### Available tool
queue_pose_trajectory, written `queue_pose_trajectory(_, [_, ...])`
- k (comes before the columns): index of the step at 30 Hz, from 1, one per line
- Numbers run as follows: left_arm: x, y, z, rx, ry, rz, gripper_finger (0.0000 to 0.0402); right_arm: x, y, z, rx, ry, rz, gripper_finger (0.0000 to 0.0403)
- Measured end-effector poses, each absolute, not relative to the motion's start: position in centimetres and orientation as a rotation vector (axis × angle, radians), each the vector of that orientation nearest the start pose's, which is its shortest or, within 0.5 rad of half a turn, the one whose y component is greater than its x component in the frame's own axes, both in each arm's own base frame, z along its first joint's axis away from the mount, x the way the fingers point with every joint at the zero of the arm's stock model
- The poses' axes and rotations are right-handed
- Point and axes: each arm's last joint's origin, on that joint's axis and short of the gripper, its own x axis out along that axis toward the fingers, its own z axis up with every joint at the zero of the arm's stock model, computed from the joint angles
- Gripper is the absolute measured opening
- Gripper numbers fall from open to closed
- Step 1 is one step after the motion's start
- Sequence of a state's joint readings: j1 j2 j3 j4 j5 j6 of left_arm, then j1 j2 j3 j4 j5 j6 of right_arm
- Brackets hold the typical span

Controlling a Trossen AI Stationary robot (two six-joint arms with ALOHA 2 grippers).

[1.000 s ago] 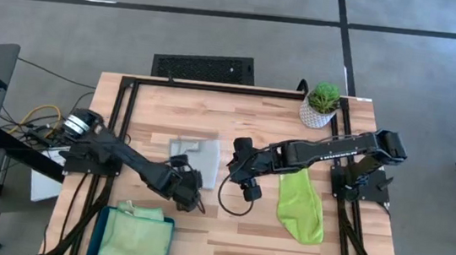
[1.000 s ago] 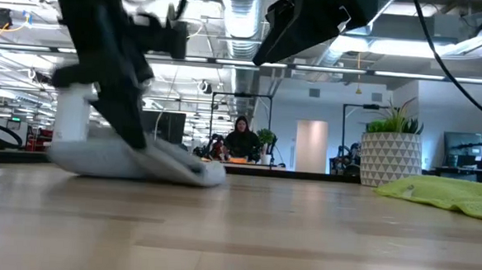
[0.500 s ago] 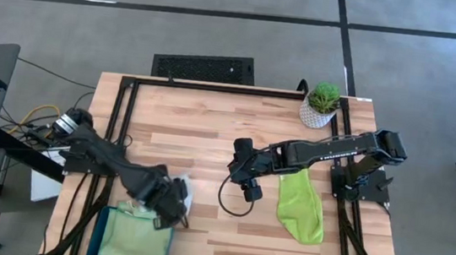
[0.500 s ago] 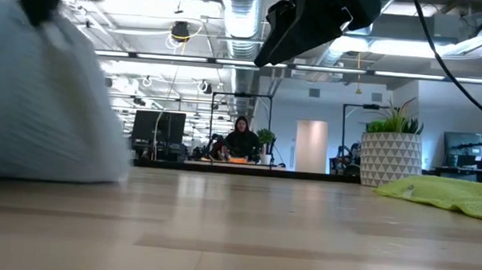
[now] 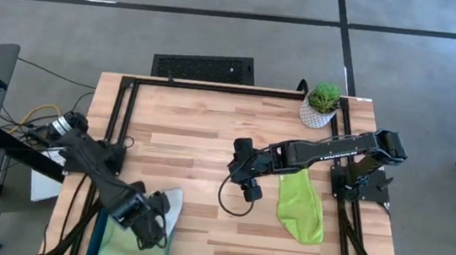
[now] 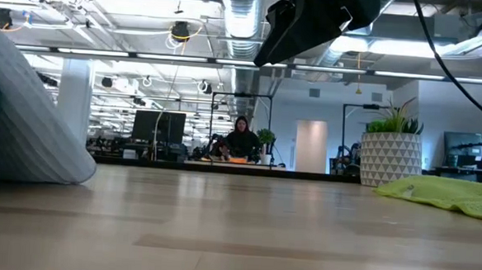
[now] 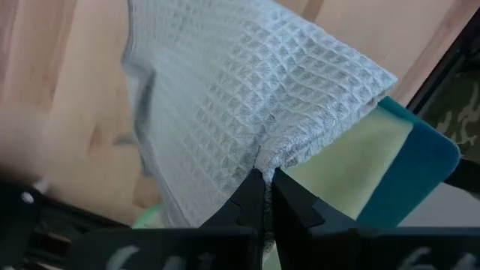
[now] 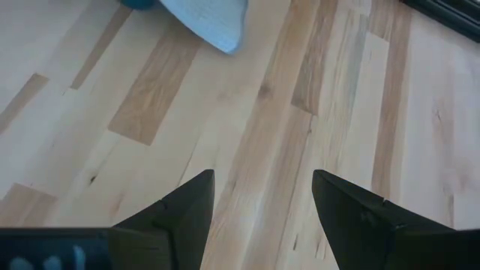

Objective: Fold microfiber towels
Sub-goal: Put the folded gray microfiber cloth into the blue bin

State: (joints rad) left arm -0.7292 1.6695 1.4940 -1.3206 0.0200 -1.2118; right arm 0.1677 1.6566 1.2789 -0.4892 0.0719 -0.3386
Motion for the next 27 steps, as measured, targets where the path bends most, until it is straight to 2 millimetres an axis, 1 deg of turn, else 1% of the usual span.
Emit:
queue_pose_trajectory(7, [21.2,-22.5,28.7,-0.544,1.542,0.317,0.0000,35.0,5.7,25.8,-0.390,0.843,0.221,0.0249])
queue_pose_trajectory(15, [20.7,-25.4,28.8,-0.731,1.462,0.222,0.0000,35.0,5.7,25.8,-0.373,0.845,0.213,0.0249])
queue_pose_trajectory(18, [20.4,-26.5,28.0,-0.763,1.471,0.231,0.0000,35.0,5.7,25.8,-0.372,0.844,0.214,0.0249])
queue_pose_trajectory(20, [20.0,-27.2,27.3,-0.757,1.509,0.240,0.0000,35.0,5.7,25.8,-0.370,0.844,0.219,0.0249])
queue_pose_trajectory(27, [20.0,-28.8,24.8,-0.712,1.585,0.267,0.0000,35.0,6.0,25.8,-0.327,0.832,0.307,0.0249])
